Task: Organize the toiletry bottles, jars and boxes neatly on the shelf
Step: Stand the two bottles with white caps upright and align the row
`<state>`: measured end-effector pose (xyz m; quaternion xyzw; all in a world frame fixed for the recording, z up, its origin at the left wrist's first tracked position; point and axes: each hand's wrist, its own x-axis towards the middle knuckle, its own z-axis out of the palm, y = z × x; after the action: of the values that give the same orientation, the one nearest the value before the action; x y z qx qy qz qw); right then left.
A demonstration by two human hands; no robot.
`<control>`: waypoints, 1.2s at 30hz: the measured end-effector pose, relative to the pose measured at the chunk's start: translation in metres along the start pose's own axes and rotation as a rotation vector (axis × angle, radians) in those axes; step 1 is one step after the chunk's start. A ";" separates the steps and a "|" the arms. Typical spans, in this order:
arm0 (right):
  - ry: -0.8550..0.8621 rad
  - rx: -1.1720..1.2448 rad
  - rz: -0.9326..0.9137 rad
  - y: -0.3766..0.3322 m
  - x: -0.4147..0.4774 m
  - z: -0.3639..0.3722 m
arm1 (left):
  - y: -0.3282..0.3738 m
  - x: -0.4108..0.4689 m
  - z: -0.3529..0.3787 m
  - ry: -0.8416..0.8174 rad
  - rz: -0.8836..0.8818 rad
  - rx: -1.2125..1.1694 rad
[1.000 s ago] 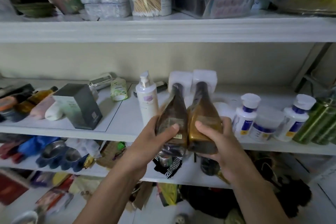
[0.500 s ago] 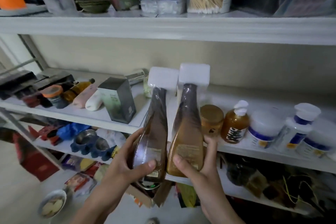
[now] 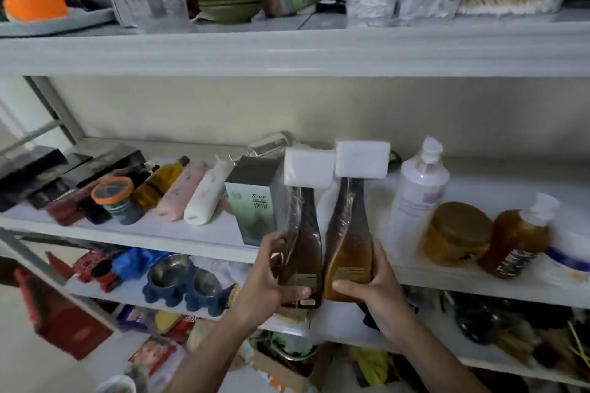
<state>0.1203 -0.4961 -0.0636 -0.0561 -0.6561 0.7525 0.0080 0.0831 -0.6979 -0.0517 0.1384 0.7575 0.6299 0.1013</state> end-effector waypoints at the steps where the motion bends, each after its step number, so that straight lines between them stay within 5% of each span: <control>1: 0.012 -0.005 0.013 0.004 0.006 0.000 | -0.006 0.009 -0.002 -0.020 0.009 0.020; 19: 0.262 -0.160 0.078 0.021 0.086 -0.025 | -0.050 0.114 0.025 -0.015 0.005 0.188; 36: 0.229 -0.216 0.119 0.028 0.106 -0.036 | -0.065 0.141 0.018 -0.104 -0.083 0.166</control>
<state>0.0206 -0.4552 -0.1038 -0.1806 -0.7235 0.6655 0.0319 -0.0496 -0.6449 -0.1159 0.1472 0.8059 0.5522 0.1548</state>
